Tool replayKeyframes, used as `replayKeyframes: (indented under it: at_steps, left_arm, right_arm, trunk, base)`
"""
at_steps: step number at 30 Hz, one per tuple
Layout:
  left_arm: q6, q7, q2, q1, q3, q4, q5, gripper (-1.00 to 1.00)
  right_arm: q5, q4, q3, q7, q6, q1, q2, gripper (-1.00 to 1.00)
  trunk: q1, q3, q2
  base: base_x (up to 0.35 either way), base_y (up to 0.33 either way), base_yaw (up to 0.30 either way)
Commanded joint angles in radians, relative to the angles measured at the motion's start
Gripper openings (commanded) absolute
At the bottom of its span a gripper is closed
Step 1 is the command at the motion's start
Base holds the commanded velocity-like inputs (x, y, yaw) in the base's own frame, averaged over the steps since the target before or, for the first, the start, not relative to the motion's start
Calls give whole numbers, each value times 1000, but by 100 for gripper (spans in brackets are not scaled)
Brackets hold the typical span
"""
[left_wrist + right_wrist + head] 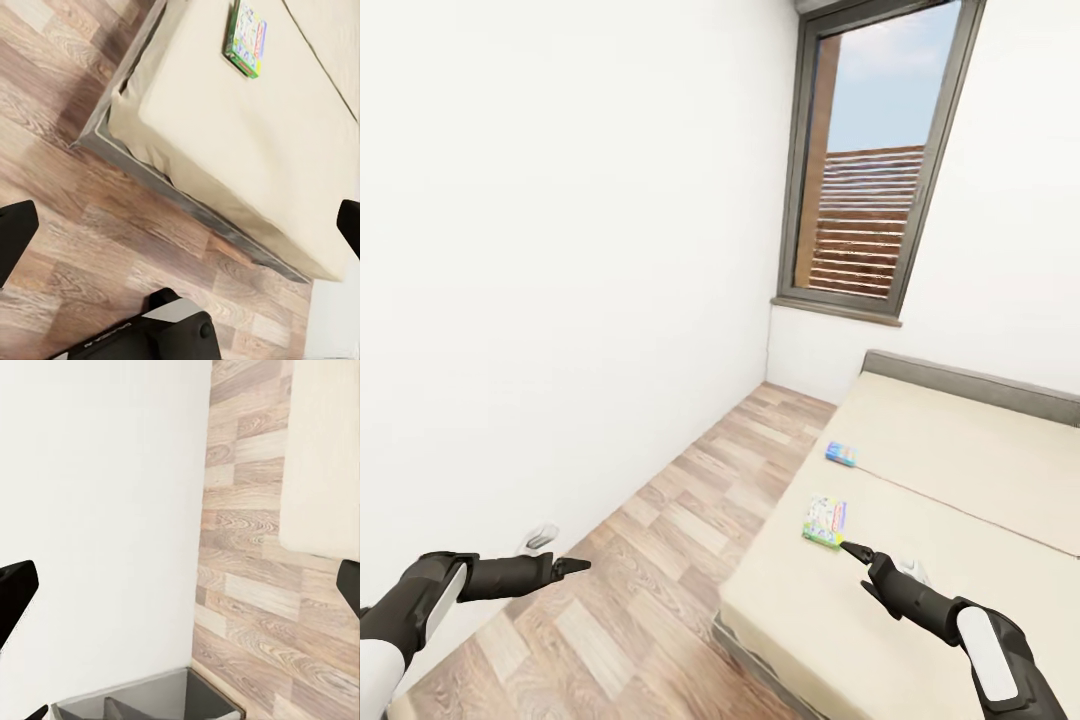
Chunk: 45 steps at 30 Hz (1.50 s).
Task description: Put all the toys in the child's room - the three board games (two on the bed and one on the table), the two jigsaw puzzles on the table, and the tennis ball on the table - inside the toy box on the table in the child's room.
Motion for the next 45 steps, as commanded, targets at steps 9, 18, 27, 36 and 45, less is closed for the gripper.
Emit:
replayKeyframes:
  at_steps: [9,18,27,36,45]
  left_arm:
    - [9,1,-1,0,1,0,6,100]
    - [9,1,-1,0,1,0,6,100]
    - [9,1,-1,0,1,0,6,100]
    - [9,1,-1,0,1,0,6,100]
    - [9,1,-1,0,1,0,6,100]
  right_arm:
    - [4,0,-3,5,5,-1,1,100]
    - [4,1,-3,3,5,-1,1,100]
    - [4,5,-3,2,4,-1,1,100]
    - [4,20,-4,3,4,-1,1,100]
    - [4,23,-4,4,4,-1,1,100]
  trunk:
    - [1,-2,-2]
    - [1,-2,-2]
    - [1,-2,-2]
    - [1,-2,-2]
    - [1,-2,-2]
  base:
    - [201,235,-285]
    - [187,254,-285]
    - [170,205,-285]
    - [81,36,-285]
    - [13,5,-285]
